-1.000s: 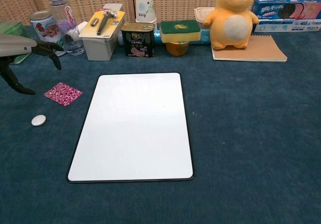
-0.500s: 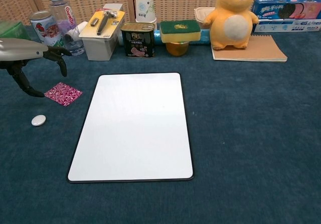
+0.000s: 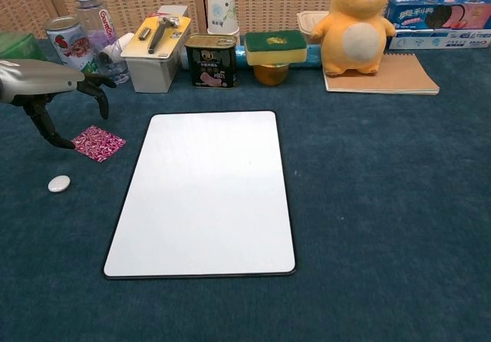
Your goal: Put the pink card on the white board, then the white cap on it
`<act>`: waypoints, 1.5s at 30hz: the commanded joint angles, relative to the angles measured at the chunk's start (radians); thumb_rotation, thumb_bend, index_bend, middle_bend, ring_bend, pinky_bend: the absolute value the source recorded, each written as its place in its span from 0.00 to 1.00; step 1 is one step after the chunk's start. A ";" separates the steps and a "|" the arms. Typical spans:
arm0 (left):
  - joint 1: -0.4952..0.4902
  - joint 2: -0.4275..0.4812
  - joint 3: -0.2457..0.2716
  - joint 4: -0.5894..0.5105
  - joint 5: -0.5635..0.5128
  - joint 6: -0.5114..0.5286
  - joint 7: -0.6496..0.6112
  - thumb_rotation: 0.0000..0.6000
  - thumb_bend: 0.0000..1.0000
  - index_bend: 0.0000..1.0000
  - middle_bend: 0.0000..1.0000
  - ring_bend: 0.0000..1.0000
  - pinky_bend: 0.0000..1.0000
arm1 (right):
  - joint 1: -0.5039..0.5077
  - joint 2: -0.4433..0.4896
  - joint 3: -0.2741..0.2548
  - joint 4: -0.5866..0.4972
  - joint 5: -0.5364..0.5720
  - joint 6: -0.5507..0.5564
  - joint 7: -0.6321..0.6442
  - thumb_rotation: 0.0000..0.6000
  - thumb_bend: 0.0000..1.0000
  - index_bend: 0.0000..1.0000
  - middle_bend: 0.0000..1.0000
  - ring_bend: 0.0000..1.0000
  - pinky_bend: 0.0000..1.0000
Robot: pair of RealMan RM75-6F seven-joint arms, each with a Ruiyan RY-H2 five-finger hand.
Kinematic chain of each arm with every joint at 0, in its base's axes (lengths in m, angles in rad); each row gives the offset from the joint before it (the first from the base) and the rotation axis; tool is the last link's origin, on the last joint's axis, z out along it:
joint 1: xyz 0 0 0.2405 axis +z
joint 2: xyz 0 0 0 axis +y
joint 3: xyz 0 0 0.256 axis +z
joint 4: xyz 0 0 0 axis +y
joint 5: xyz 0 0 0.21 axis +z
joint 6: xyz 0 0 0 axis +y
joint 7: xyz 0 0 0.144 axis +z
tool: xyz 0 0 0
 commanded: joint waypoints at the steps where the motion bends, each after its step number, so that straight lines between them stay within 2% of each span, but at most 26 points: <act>1: -0.003 -0.018 0.005 0.016 -0.010 0.006 0.015 1.00 0.17 0.31 0.00 0.00 0.01 | 0.001 0.000 -0.001 0.000 0.001 -0.002 0.000 1.00 0.00 0.04 0.00 0.00 0.00; 45: -0.021 -0.088 0.031 0.084 -0.038 0.007 0.023 1.00 0.17 0.31 0.00 0.00 0.01 | 0.007 0.009 -0.008 -0.006 0.018 -0.017 0.007 1.00 0.00 0.05 0.00 0.00 0.00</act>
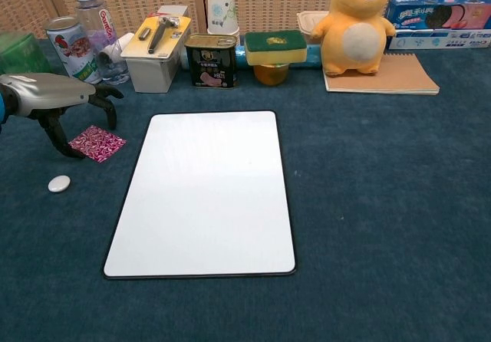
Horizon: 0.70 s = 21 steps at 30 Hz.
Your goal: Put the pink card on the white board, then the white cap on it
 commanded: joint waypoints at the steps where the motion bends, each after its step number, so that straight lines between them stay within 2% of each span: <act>1: -0.001 -0.002 0.000 0.001 -0.003 -0.001 0.002 1.00 0.17 0.31 0.00 0.00 0.01 | 0.000 0.001 0.000 -0.001 0.001 -0.001 0.001 1.00 0.00 0.05 0.00 0.00 0.00; 8: -0.002 -0.006 0.001 0.004 -0.018 -0.003 0.012 1.00 0.18 0.32 0.00 0.00 0.01 | 0.000 0.003 -0.001 -0.003 0.002 -0.002 0.001 1.00 0.00 0.05 0.00 0.00 0.00; 21: -0.001 -0.006 0.002 -0.004 -0.030 0.012 0.031 1.00 0.20 0.49 0.00 0.00 0.01 | 0.000 0.005 -0.005 -0.008 -0.002 0.000 0.001 1.00 0.00 0.05 0.00 0.00 0.00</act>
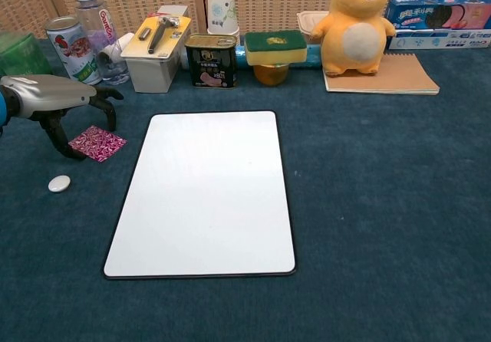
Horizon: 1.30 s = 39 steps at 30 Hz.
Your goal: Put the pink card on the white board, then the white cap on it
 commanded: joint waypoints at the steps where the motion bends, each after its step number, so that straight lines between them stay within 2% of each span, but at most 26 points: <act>1: 0.002 0.001 -0.001 -0.002 -0.004 0.010 0.008 1.00 0.21 0.50 0.00 0.00 0.01 | 0.000 0.001 -0.001 -0.003 -0.002 0.001 0.001 1.00 0.00 0.05 0.00 0.00 0.00; 17: 0.002 0.017 -0.005 -0.035 -0.040 0.025 0.050 1.00 0.21 0.51 0.00 0.00 0.01 | 0.000 0.006 -0.004 -0.008 -0.004 -0.001 0.003 1.00 0.00 0.05 0.00 0.00 0.00; 28: -0.015 0.075 -0.024 -0.127 -0.054 0.043 0.081 1.00 0.21 0.51 0.00 0.00 0.01 | 0.001 0.009 -0.007 -0.013 -0.001 -0.008 0.004 1.00 0.00 0.05 0.00 0.00 0.00; 35: -0.053 0.080 -0.037 -0.195 -0.061 0.050 0.145 1.00 0.21 0.51 0.00 0.00 0.01 | 0.000 0.015 -0.007 -0.018 0.000 -0.010 0.010 1.00 0.00 0.06 0.00 0.00 0.00; 39: -0.111 0.040 -0.046 -0.242 -0.070 0.036 0.232 1.00 0.21 0.51 0.00 0.00 0.01 | -0.003 0.021 -0.005 -0.022 0.001 -0.006 0.019 1.00 0.00 0.06 0.00 0.00 0.00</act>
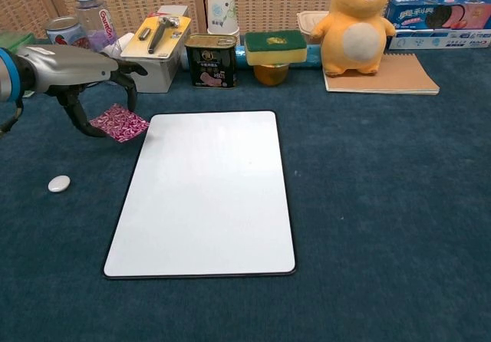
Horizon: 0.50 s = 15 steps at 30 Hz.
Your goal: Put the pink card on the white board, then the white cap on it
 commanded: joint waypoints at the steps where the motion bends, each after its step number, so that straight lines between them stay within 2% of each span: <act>1: -0.058 -0.045 -0.010 -0.044 -0.020 -0.014 0.082 1.00 0.21 0.52 0.00 0.00 0.01 | -0.002 0.005 0.002 -0.003 0.002 0.000 0.006 1.00 0.00 0.06 0.00 0.00 0.00; 7: -0.116 -0.101 -0.008 -0.083 -0.100 -0.010 0.188 1.00 0.21 0.51 0.00 0.00 0.01 | -0.001 0.010 0.000 -0.005 0.004 -0.005 0.012 1.00 0.00 0.06 0.00 0.00 0.00; 11: -0.166 -0.161 0.005 -0.066 -0.165 -0.017 0.263 1.00 0.20 0.51 0.00 0.00 0.01 | -0.003 0.015 0.002 -0.006 0.007 -0.006 0.021 1.00 0.00 0.06 0.00 0.00 0.00; 15: -0.188 -0.184 0.012 -0.066 -0.213 -0.007 0.290 1.00 0.20 0.51 0.00 0.00 0.01 | -0.004 0.020 0.006 -0.009 0.011 -0.004 0.028 1.00 0.00 0.06 0.00 0.00 0.00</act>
